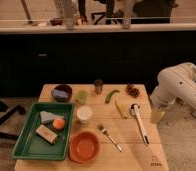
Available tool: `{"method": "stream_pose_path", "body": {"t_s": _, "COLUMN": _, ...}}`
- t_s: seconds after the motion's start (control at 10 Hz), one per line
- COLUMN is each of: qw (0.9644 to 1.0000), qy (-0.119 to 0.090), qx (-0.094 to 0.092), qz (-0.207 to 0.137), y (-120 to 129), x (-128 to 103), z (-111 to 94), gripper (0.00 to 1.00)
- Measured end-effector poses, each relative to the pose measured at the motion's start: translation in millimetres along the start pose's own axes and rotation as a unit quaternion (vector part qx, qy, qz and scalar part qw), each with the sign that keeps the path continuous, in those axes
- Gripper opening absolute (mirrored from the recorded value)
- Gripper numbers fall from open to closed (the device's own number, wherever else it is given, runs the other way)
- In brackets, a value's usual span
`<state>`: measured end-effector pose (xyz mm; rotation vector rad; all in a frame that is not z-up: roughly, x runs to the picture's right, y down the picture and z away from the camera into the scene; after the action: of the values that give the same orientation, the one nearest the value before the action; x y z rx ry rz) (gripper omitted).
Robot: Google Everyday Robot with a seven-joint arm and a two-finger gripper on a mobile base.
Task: Place brush in red bowl
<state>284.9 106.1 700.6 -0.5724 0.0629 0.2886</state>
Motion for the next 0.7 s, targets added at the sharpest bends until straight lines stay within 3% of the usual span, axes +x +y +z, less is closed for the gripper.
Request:
{"method": "stream_pose_path", "body": {"t_s": 0.1, "qw": 0.9973, "qy": -0.011, "qx": -0.005, "qz": 0.072, "y": -6.2, "x": -4.8, "z": 12.2, "gripper": 0.8}}
{"method": "stream_pose_path", "body": {"t_s": 0.2, "qw": 0.9927, "qy": -0.018, "qx": -0.007, "qz": 0.119, "y": -10.5, "x": -8.2, "z": 21.5, "gripper": 0.8}}
{"method": "stream_pose_path", "body": {"t_s": 0.3, "qw": 0.982, "qy": -0.026, "qx": -0.009, "qz": 0.187, "y": -15.4, "x": -10.4, "z": 33.3, "gripper": 0.8}}
{"method": "stream_pose_path", "body": {"t_s": 0.4, "qw": 0.9725, "qy": -0.034, "qx": -0.006, "qz": 0.23, "y": -18.9, "x": -12.1, "z": 40.4, "gripper": 0.8}}
{"method": "stream_pose_path", "body": {"t_s": 0.5, "qw": 0.9663, "qy": -0.04, "qx": -0.004, "qz": 0.254, "y": -21.4, "x": -11.8, "z": 43.4, "gripper": 0.8}}
{"method": "stream_pose_path", "body": {"t_s": 0.6, "qw": 0.9578, "qy": -0.05, "qx": -0.003, "qz": 0.283, "y": -23.9, "x": -11.3, "z": 47.8, "gripper": 0.8}}
{"method": "stream_pose_path", "body": {"t_s": 0.7, "qw": 0.9457, "qy": -0.059, "qx": -0.006, "qz": 0.32, "y": -25.2, "x": -9.3, "z": 57.0, "gripper": 0.8}}
